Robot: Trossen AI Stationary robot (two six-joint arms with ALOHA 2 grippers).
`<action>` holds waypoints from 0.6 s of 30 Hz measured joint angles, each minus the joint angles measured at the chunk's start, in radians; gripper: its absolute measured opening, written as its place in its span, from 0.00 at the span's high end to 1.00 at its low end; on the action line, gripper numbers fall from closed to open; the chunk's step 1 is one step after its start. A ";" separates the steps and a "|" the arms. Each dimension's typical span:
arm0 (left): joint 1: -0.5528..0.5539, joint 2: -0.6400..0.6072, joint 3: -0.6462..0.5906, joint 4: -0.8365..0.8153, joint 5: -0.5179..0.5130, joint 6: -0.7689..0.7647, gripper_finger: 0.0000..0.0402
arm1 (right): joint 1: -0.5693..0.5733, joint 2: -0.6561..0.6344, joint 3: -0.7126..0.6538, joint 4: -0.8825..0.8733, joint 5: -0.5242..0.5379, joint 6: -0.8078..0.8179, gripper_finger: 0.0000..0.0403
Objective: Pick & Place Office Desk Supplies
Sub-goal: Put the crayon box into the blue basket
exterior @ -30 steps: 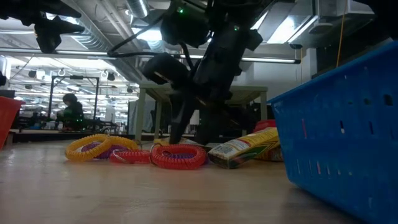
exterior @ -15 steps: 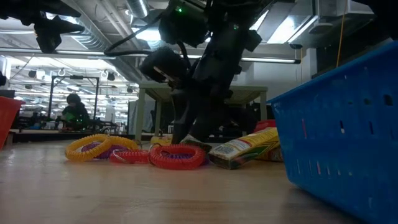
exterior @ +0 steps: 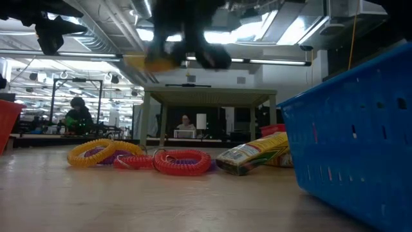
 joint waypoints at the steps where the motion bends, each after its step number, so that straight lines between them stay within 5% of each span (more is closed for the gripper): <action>1: 0.000 0.000 0.000 0.000 0.000 0.001 0.67 | 0.009 0.000 0.036 -0.033 0.002 -0.014 0.82; 9: 0.000 0.000 0.000 -0.002 0.000 0.007 0.67 | 0.094 -0.002 0.259 -0.402 0.031 0.015 0.81; 18: 0.000 0.000 0.000 -0.003 0.000 -0.008 0.67 | 0.243 -0.002 0.291 -0.559 0.055 0.353 0.81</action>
